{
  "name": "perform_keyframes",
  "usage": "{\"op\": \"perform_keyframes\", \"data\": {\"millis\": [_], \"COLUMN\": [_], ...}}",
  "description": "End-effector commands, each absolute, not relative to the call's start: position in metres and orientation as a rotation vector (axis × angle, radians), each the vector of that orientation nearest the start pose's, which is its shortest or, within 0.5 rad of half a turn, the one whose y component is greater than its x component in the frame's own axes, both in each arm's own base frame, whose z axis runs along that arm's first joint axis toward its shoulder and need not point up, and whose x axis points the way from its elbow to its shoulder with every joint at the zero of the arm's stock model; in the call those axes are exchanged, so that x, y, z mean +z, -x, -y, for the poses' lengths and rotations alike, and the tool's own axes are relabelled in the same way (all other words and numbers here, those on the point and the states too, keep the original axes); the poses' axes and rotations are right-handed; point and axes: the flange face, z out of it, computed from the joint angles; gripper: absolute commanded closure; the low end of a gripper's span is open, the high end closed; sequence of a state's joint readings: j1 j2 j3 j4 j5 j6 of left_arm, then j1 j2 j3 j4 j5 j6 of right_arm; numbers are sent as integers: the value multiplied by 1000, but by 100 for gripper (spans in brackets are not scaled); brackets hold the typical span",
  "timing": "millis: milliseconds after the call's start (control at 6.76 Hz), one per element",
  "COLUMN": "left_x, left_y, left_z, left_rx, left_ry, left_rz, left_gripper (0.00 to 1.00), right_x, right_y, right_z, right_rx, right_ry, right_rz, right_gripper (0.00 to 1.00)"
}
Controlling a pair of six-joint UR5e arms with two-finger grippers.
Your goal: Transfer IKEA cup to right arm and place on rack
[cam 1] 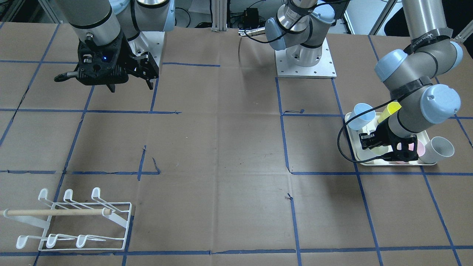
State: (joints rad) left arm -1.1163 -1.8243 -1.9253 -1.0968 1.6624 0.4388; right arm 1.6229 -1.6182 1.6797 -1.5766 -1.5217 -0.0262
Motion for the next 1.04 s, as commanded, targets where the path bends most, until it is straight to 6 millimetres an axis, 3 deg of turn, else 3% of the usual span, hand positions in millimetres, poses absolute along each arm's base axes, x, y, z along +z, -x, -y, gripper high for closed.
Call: {"op": "perform_keyframes", "data": {"millis": [0, 296, 740, 888], "left_x": [244, 272, 369, 385], "left_y": [-118, -120, -133, -130], "left_z": [519, 522, 569, 583], "left_rx": [235, 178, 62, -30], "left_ry": [20, 25, 9, -7], "left_rz": [-3105, -3085, -3078, -3130], "left_gripper": [100, 100, 100, 100], "right_x": [458, 460, 461, 460], "right_y": [-162, -162, -162, -162], "right_z": [457, 457, 457, 457], "right_rx": [89, 79, 77, 79], "right_ry": [119, 119, 128, 150], "right_rz": [-3090, -3088, -3089, -3090], "right_gripper": [0, 0, 0, 0]}}
